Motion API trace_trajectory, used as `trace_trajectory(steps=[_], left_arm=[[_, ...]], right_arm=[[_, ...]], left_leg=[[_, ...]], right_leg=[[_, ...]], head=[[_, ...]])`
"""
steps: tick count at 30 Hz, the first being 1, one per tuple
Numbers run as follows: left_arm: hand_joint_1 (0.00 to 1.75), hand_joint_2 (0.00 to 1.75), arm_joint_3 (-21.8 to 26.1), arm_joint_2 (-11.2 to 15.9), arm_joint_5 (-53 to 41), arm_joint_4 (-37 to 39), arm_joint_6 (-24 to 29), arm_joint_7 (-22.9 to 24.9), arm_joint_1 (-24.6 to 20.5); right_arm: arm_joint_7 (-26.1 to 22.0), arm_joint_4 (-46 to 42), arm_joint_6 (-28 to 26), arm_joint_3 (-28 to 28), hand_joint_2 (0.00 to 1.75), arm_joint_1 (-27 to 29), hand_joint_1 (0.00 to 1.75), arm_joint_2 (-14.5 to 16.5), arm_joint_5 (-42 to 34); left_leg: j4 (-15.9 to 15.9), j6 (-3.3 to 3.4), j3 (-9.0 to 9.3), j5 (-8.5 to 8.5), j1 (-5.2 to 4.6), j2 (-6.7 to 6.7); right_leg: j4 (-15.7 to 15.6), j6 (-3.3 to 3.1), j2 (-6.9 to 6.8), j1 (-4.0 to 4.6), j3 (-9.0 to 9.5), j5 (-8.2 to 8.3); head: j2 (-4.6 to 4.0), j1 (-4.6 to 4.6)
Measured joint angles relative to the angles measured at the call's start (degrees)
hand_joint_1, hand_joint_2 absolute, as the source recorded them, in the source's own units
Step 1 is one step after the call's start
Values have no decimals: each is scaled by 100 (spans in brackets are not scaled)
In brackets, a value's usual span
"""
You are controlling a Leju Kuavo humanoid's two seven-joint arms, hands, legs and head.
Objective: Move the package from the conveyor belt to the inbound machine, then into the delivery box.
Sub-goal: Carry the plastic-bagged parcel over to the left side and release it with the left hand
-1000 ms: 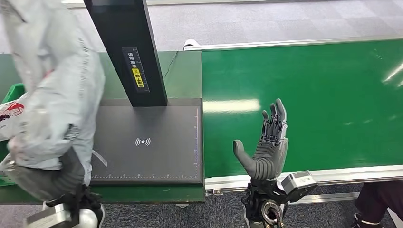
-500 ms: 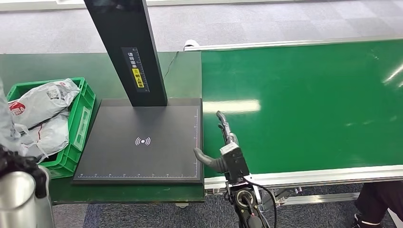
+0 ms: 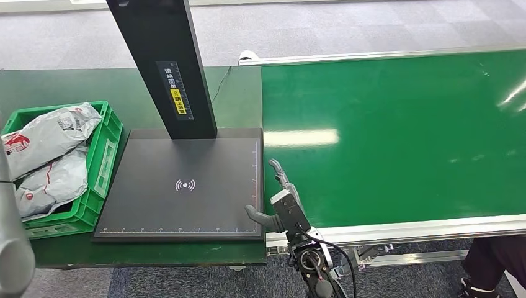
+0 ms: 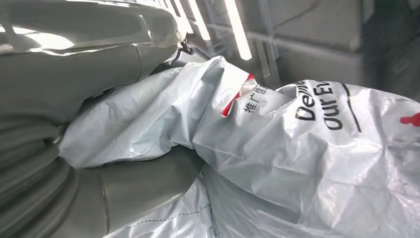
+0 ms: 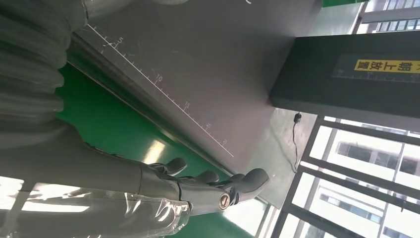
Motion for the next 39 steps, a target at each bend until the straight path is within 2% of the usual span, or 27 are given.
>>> trace_trajectory(steps=[5, 8, 11, 16, 27, 39], left_arm=[[175, 175, -54, 167, -911, 927, -579, 851, -711], [175, 175, -162, 199, -1554, 1364, -1283, 1462, -974], [175, 175, -271, 192, -2035, 1710, -1949, 1863, -1063], [175, 175, -426, 126, -2484, 2151, -2478, 2100, -1017], [175, 175, -611, -140, -3097, 2592, -2805, 2689, -531], [175, 175, -612, -103, -3408, 2814, -2870, 3124, -401]], right_arm=[[11, -16, 0, -21, 175, 51, 0, -1, 3], [60, -138, 1, -46, 175, 148, 0, -1, 37], [84, -289, 14, -78, 175, 250, 0, -1, 55], [87, -449, 56, -174, 175, 341, 0, 1, 56], [85, -491, 131, -217, 175, 335, 0, 21, 54], [85, -491, 192, -202, 175, 336, 0, 27, 68]], left_leg=[[0, 0, -2, 0, 0, -1], [0, 0, -3, 0, -1, -2], [0, 0, -3, 0, -1, 0], [0, 0, -3, 0, -1, -1], [0, 0, -4, 0, -1, 0], [0, 0, -6, 0, -1, -2]], right_leg=[[-1, 0, 0, 0, -2, 0], [-2, 0, -1, 0, -1, 0], [-1, 0, 0, -1, -1, 0], [-2, 0, 0, -1, -2, 0], [-1, 0, 0, -1, -2, 0], [0, 0, 0, -1, -2, 0]], head=[[0, -1], [0, 0], [0, 0], [1, -1], [0, 1], [0, 0]])
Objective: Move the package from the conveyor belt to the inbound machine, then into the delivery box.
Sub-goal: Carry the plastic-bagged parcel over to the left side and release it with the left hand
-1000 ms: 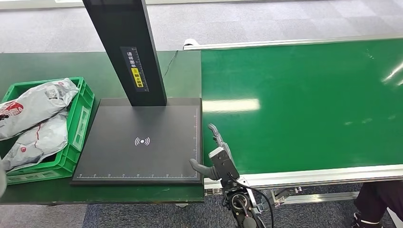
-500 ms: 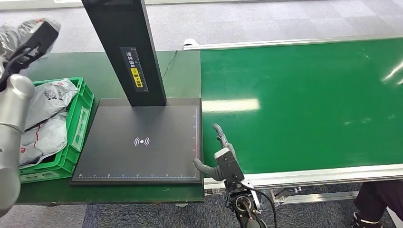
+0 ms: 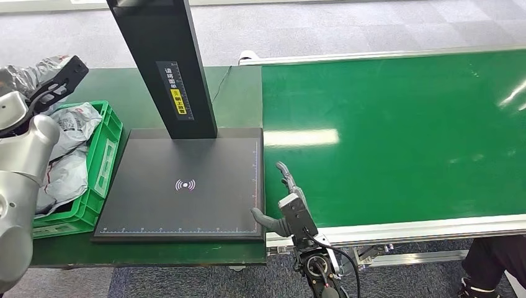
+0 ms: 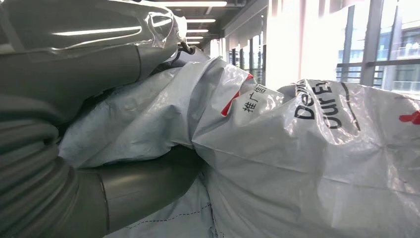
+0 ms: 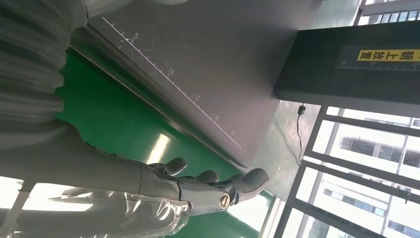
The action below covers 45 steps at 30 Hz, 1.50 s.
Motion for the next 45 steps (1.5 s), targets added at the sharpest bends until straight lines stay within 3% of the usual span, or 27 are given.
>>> trace_trajectory(steps=[9, 20, 21, 24, 25, 34, 41, 45], left_arm=[[175, 175, 64, 182, -143, 47, 23, 236, 13], [171, 175, 210, 212, -141, 90, 41, 262, 71], [145, 175, 216, 212, -141, 90, 41, 262, 77], [17, 175, 238, 212, -141, 94, 48, 255, 88], [0, 175, 259, 212, -141, 96, 64, 238, 93], [0, 175, 727, 146, -181, 96, 453, -451, 133], [0, 175, 1059, 39, -118, -6, 1359, -1068, 89], [0, 175, 1177, 8, -85, -63, 1486, -1168, 69]], right_arm=[[0, 0, 27, 49, 175, 2, 0, 10, 12], [0, 0, 27, 108, 175, 2, 0, 42, 29], [0, 0, 27, 117, 175, 2, 0, 42, 29], [0, 0, 27, 136, 175, 2, 0, 42, 29], [1, 0, 27, 139, 175, 2, 0, 42, 29], [47, 0, 8, 158, 175, 4, 0, 42, 9], [50, 0, -55, 167, 175, 18, 0, 42, -8], [50, 0, -63, 168, 175, 22, 0, 42, -10]], left_leg=[[0, 0, -1, 0, 0, -1], [0, 0, -2, 0, 0, -1], [0, 0, -2, 0, 0, -1], [0, 0, -2, 0, 0, -1], [0, 0, -2, 0, 0, -1], [1, 0, 0, 0, 0, -1], [1, 0, 0, 0, 0, -1], [1, 0, 0, 0, 0, -1]], right_leg=[[0, 0, -1, 0, 0, -1], [1, 0, -1, 0, -1, -1], [0, 0, -1, 0, -1, -1], [0, 0, -1, 0, -1, -1], [0, 0, -1, 0, -1, -1], [0, 0, -1, 0, -1, -1], [-1, 0, -1, 0, -1, -1], [-1, 0, -1, 0, -1, -1]], head=[[0, 0], [1, 0], [1, 1], [1, 1], [1, 1], [1, 1], [0, 1], [0, -1]])
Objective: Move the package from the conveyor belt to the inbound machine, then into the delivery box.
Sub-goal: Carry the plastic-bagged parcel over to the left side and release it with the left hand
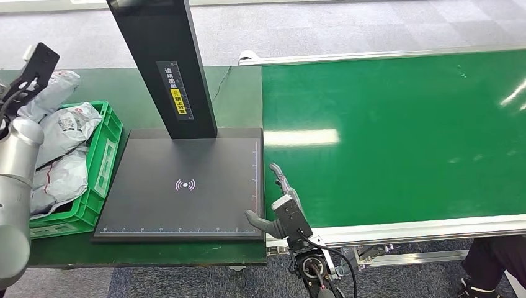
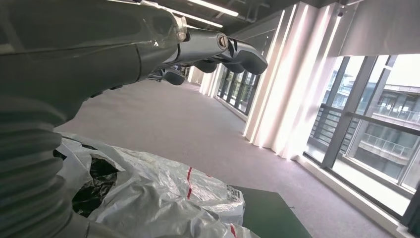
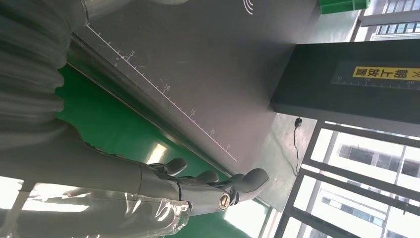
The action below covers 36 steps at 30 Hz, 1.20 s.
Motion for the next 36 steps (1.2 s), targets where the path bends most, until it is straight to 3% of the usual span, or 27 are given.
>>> trace_trajectory(steps=[4, 8, 17, 21, 22, 24, 27, 28, 31, 33, 36], left_arm=[[0, 175, 102, -27, 104, -53, 349, -263, -10], [0, 175, 279, -47, 467, -151, 836, -819, -58], [0, 175, 672, -150, 2243, -649, 1327, -2547, -161], [0, 175, 728, -219, 3841, -1221, 1231, -3655, 86], [0, 175, 722, -268, 4364, -1518, 1172, -3951, 303], [0, 175, 627, -439, 5483, -2575, 1150, -4521, 1201], [0, 175, 141, -866, 6594, -4551, 1518, -5008, 3181], [0, 175, -111, -983, 6782, -5140, 1661, -5056, 3772], [0, 175, -895, -1170, 7200, -6645, 1798, -5098, 5165], [0, 175, -1311, -1266, 7483, -7324, 1484, -5101, 5854], [0, 175, -1713, -1478, 7889, -7992, 343, -5099, 6649]], right_arm=[[-1, 0, -14, 2, 175, 5, 0, 0, -1], [-2, 0, -52, 2, 175, 16, 0, 0, -11], [-41, 2, -164, 2, 175, 20, 0, -2, -55], [-51, 2, -271, 0, 175, 23, 0, -3, -119], [-56, 2, -301, -2, 175, 26, 0, -4, -135], [-68, -4, -379, -14, 175, 56, 0, -5, -174], [-95, -83, -465, -76, 44, 184, 0, -19, -224], [-105, -131, -477, -109, 44, 234, 0, -25, -237], [-132, -306, -486, -216, 175, 373, 0, -36, -280], [-152, -426, -484, -297, 175, 457, 0, -37, -327], [-187, -617, -471, -429, 175, 557, 0, -36, -420]], left_leg=[[0, 0, 0, 0, 0, 0], [0, 0, 0, 0, 0, 0], [0, 0, 0, 0, 0, 1], [-1, -1, 2, -1, -1, 3], [-2, -2, 7, -4, -4, 8], [-15, -4, 38, -16, -19, 27], [-27, 3, 76, -43, -35, 59], [-27, 6, 74, -50, -34, 62], [-27, 20, 69, -70, -34, 62], [-27, 29, 68, -79, -35, 59], [-27, 35, 65, -84, -35, 55]], right_leg=[[1, 0, 0, 0, 0, 0], [1, 0, 0, 0, 0, 0], [0, 0, 0, 0, 0, 0], [0, 0, 2, -2, 2, 0], [-1, 0, 6, -4, 3, -1], [-2, 5, 26, -22, 19, -7], [-6, 17, 58, -36, 43, -35], [-8, 20, 62, -34, 43, -41], [-15, 33, 62, -36, 42, -50], [-18, 43, 60, -36, 44, -58], [-19, 49, 57, -37, 45, -63]], head=[[1, 1], [1, 1], [1, 1], [0, 2], [0, 2], [1, -3], [1, -1], [0, 2], [1, 1], [1, 1], [0, 1]])
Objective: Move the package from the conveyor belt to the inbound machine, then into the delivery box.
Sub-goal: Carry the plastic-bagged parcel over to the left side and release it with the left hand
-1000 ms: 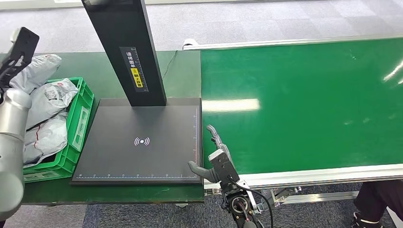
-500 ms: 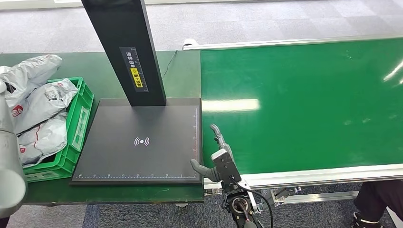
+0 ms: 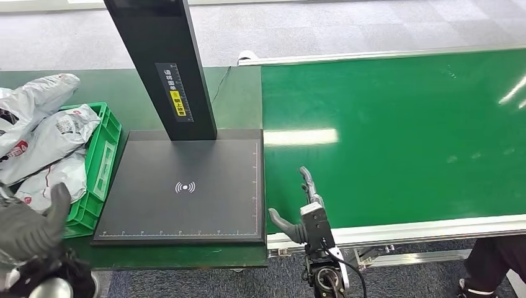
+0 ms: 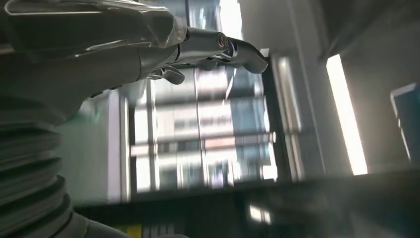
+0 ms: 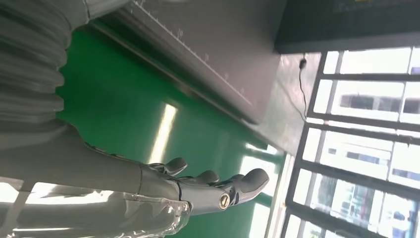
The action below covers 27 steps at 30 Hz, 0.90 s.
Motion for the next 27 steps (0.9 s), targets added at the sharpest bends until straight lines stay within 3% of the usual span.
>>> trace_trajectory(steps=[5, 9, 15, 27], left_arm=[[0, 175, -144, -500, 266, -283, -1828, 16, 783], [0, 175, -193, -769, -67, 45, -2580, 238, 927], [0, 175, -278, -945, -690, 583, -2856, 499, 843], [0, 175, -254, -1087, -869, 859, -3030, 711, 956]], right_arm=[[-54, -188, 26, -176, 175, 92, 0, 3, -143], [-67, -240, 50, -264, 175, 134, 0, 39, -172], [-102, -317, 113, -286, 175, 163, 0, 101, -211], [-268, -299, 261, -237, 175, 127, 0, 204, -350]], left_leg=[[0, -1, 2, -3, 1, -5], [0, -2, 5, 2, 3, -22], [0, -4, 6, 5, 6, -23], [0, -4, 0, 4, 9, -24]], right_leg=[[-1, 0, -1, 1, 4, 0], [0, -1, -12, 3, 9, 1], [2, -3, -15, 4, 11, 3], [2, -2, -16, 4, 9, 2]], head=[[0, 0], [1, -1], [0, -1], [0, -1]])
